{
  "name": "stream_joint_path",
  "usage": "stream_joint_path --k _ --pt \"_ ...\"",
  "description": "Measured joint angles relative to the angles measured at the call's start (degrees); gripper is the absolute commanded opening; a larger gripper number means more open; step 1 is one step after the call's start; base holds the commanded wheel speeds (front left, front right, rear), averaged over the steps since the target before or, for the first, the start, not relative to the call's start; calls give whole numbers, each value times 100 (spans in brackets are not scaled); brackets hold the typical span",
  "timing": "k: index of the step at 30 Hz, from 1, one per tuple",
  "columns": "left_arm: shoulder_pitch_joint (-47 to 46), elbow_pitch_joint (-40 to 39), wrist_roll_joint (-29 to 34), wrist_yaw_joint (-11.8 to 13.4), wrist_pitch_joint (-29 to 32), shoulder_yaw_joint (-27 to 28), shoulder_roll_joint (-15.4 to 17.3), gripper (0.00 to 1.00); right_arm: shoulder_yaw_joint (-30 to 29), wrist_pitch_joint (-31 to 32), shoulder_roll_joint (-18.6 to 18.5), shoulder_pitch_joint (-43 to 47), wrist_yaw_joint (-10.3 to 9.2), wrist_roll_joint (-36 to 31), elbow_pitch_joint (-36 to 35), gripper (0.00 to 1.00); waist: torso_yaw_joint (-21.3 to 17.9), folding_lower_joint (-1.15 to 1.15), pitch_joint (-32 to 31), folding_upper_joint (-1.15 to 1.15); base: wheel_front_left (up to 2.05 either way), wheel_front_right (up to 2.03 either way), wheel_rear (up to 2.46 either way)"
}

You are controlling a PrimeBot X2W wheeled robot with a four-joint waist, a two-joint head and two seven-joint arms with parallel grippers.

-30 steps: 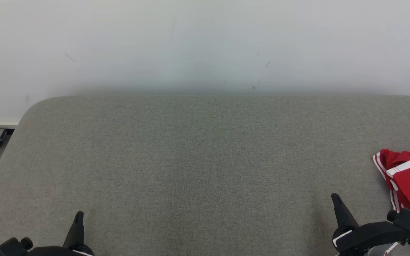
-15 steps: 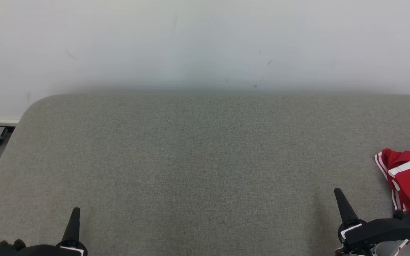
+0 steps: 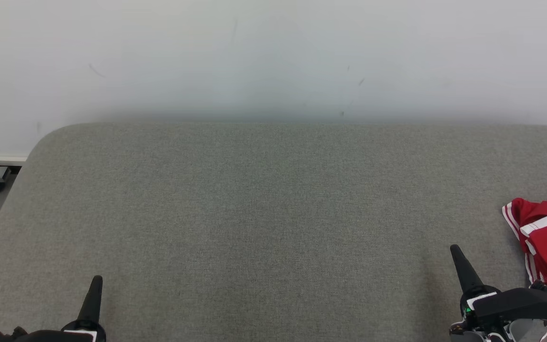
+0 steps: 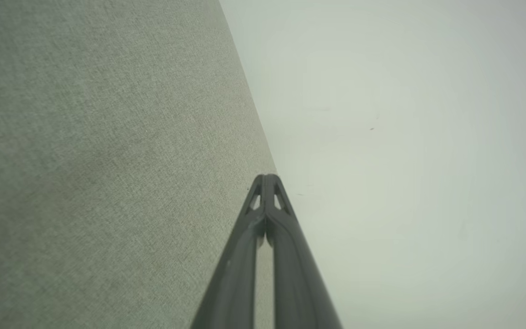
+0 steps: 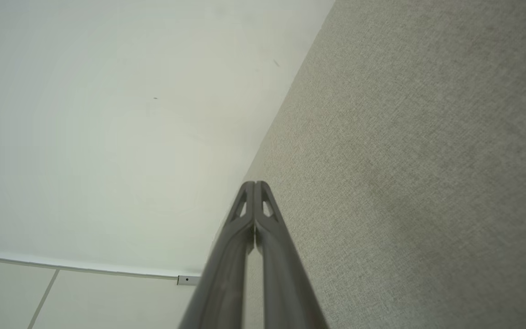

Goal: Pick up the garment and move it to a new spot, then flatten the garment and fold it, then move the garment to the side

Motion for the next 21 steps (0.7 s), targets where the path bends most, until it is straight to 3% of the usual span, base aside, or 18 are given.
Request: stream_joint_path --k 21 --pt "-116 79 -1393 -304 237 420 -162 0 -163 148 -2 -121 159 1464 102 0 34 0 53 0 0 0 0"
